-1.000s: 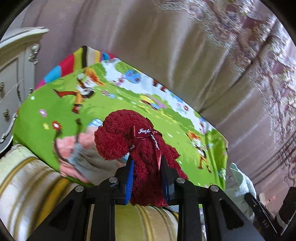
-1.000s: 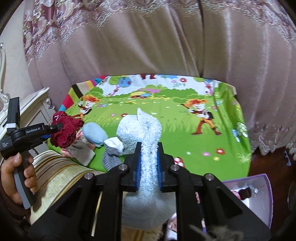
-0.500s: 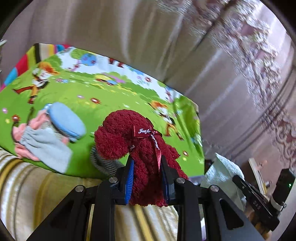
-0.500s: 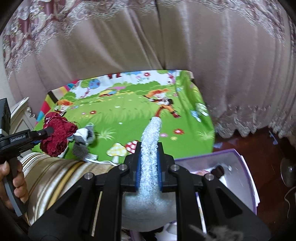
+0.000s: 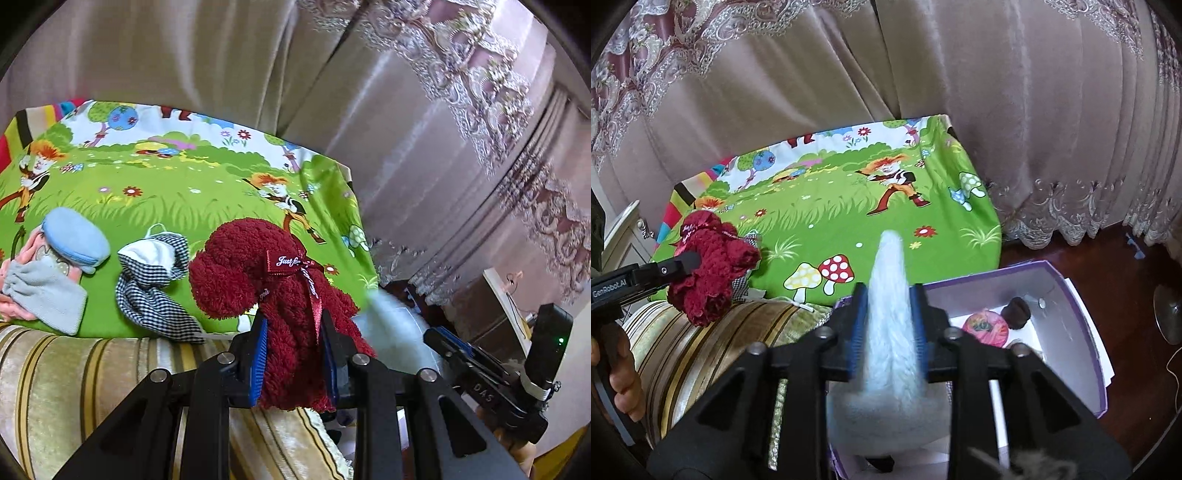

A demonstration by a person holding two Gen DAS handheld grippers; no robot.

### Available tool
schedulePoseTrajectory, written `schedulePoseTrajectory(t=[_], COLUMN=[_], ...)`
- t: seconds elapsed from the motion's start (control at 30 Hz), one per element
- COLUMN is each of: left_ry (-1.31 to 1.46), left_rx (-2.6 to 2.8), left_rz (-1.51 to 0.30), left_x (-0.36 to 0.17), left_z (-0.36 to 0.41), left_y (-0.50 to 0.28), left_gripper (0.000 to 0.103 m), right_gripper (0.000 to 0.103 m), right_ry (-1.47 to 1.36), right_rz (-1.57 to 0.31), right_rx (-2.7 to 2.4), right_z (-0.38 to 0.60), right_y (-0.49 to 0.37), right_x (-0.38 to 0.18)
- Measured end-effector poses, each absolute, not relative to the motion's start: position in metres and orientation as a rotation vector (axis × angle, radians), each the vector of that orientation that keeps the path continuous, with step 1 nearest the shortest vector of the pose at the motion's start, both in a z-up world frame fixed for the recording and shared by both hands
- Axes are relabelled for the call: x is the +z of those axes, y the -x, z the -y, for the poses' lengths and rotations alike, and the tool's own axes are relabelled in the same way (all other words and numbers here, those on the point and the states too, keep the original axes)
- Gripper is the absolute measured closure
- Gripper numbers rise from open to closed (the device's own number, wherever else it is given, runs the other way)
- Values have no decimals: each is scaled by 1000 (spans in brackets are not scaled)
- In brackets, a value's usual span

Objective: Organize soft objects
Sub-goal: 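Open the right tool to drop the towel in while the left tool drops the red knit in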

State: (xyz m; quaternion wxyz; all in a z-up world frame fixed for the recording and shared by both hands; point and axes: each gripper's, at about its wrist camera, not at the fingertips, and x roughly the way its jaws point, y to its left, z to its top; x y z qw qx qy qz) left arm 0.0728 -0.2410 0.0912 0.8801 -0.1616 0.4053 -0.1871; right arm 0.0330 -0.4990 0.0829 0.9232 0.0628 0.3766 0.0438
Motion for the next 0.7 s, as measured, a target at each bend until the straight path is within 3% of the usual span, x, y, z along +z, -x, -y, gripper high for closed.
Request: schedulePoseTrajectory(t=[0.03, 0.1, 0.7], left_ry=[330, 316, 189], left_rx=[-395, -407, -642], left_rz=[-845, -848, -982], left_x=[92, 94, 75], left_z=[244, 250, 334], left_y=[-73, -73, -64], left_gripper=[76, 76, 75], right_gripper=[62, 40, 35], right_ry=[-127, -120, -204], right_rz=[-776, -781, -770], right_rx=[94, 95, -83], right_z=[499, 499, 573], right_y=[-33, -32, -6], right_x=[82, 80, 73])
